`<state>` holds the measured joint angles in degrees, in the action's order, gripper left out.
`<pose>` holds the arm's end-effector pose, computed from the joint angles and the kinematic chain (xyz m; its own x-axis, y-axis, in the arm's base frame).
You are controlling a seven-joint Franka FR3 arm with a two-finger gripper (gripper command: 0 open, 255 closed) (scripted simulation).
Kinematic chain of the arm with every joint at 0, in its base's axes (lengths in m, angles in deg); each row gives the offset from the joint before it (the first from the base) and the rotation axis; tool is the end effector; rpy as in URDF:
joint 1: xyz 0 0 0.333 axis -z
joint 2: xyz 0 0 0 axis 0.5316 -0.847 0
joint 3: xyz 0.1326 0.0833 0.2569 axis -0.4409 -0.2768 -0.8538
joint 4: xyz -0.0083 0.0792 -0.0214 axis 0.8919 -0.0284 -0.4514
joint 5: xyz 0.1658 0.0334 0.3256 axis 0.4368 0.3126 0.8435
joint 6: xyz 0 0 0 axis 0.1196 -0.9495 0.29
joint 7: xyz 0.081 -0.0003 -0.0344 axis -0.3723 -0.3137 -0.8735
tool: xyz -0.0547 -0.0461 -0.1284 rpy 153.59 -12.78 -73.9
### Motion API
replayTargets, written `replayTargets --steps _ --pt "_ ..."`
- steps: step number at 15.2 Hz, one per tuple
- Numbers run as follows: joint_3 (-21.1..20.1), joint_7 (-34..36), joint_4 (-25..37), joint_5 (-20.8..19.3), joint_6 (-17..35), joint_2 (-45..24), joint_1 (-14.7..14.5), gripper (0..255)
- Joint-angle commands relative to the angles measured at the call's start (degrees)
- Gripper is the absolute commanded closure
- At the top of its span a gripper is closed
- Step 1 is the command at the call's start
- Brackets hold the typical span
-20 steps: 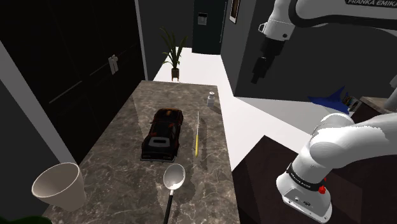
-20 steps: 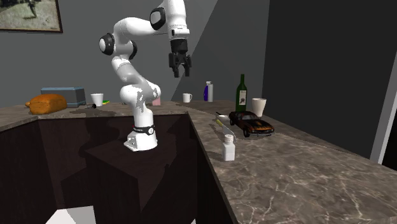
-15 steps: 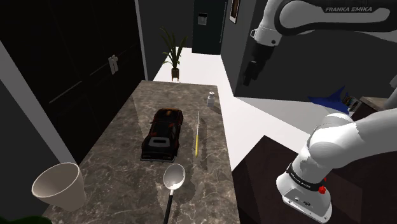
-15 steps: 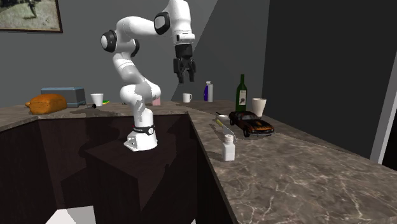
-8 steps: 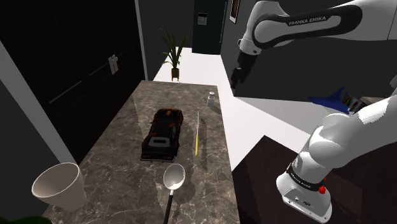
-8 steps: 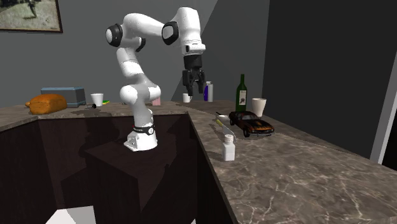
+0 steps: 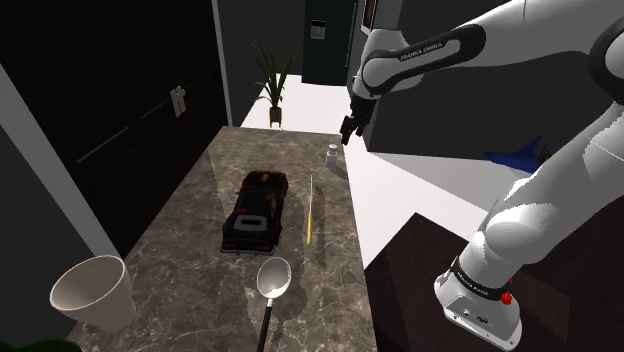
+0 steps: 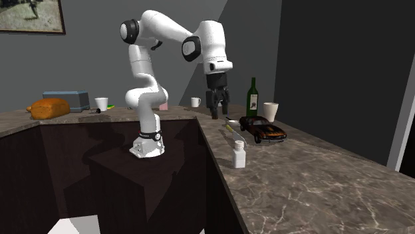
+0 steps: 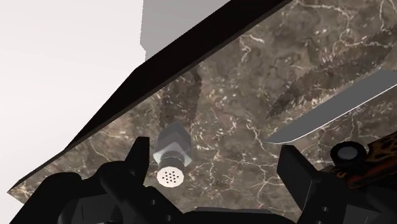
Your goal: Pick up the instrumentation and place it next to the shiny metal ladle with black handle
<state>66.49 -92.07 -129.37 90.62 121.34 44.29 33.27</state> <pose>0.4674 -0.0613 0.4099 0.9904 0.0641 0.1221 0.0661 -0.9977 -0.0122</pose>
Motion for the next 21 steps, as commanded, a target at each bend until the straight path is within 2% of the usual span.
replayTargets --steps 1,7,15,21 --pt "0.45 -0.67 2.62 0.43 2.13 -4.42 0.08 0" --pt "1.27 -2.61 10.81 2.29 7.13 -16.85 0.53 0" --pt "1.08 -3.25 9.5 3.25 12.25 -20.71 0.58 0" --pt "1.08 -3.26 9.52 3.25 12.24 -20.72 0.58 0"
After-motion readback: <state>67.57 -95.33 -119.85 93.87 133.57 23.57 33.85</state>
